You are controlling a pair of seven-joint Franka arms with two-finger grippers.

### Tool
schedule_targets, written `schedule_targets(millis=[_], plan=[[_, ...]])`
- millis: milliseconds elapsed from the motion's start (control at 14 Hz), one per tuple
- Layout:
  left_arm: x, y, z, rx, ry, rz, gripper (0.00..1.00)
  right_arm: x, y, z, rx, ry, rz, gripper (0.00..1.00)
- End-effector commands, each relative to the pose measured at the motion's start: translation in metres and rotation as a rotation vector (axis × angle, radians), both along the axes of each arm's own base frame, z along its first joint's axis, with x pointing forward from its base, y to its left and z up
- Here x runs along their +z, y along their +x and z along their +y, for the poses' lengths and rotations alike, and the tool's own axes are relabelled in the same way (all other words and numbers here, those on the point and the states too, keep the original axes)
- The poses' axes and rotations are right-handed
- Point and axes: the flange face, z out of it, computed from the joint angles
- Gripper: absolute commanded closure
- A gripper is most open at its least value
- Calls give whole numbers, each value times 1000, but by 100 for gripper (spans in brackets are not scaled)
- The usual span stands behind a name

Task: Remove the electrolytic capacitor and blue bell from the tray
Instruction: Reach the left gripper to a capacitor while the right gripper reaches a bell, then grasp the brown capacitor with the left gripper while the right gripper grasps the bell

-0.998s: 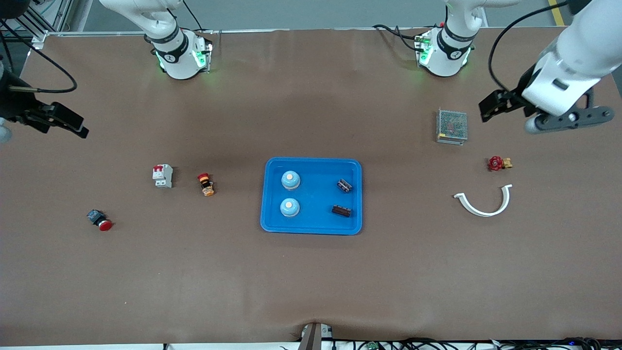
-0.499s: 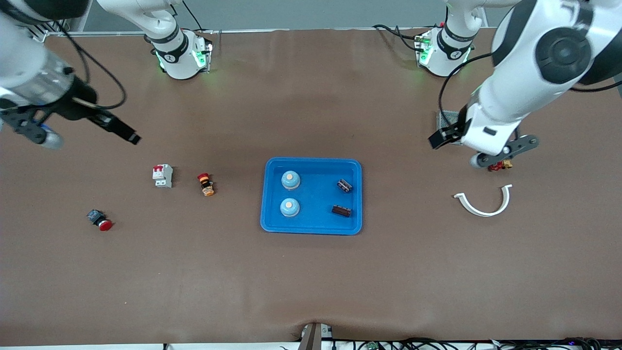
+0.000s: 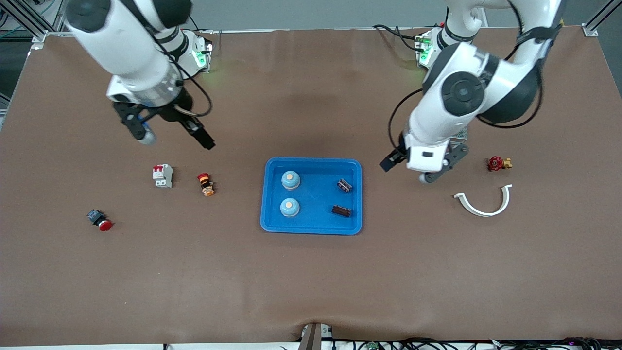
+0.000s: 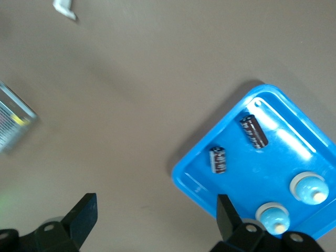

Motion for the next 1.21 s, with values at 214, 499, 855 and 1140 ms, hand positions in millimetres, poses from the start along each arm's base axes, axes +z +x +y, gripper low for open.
schedule_targets(millis=[214,499,855,1140], plan=[[-75,-4,-50,148,57,-39,0,-91,4,70,-167,-42,28,0],[-126,-12,-83,222,65,-79,0,-161,10,99,-275,-50,42,0],[-175,-20,-105,295,63,-107,0,-217,16,119,-339,-7,6,0],[-204,-27,-115,320,71,-125,2,-251,18,123,-344,-16,14,0]])
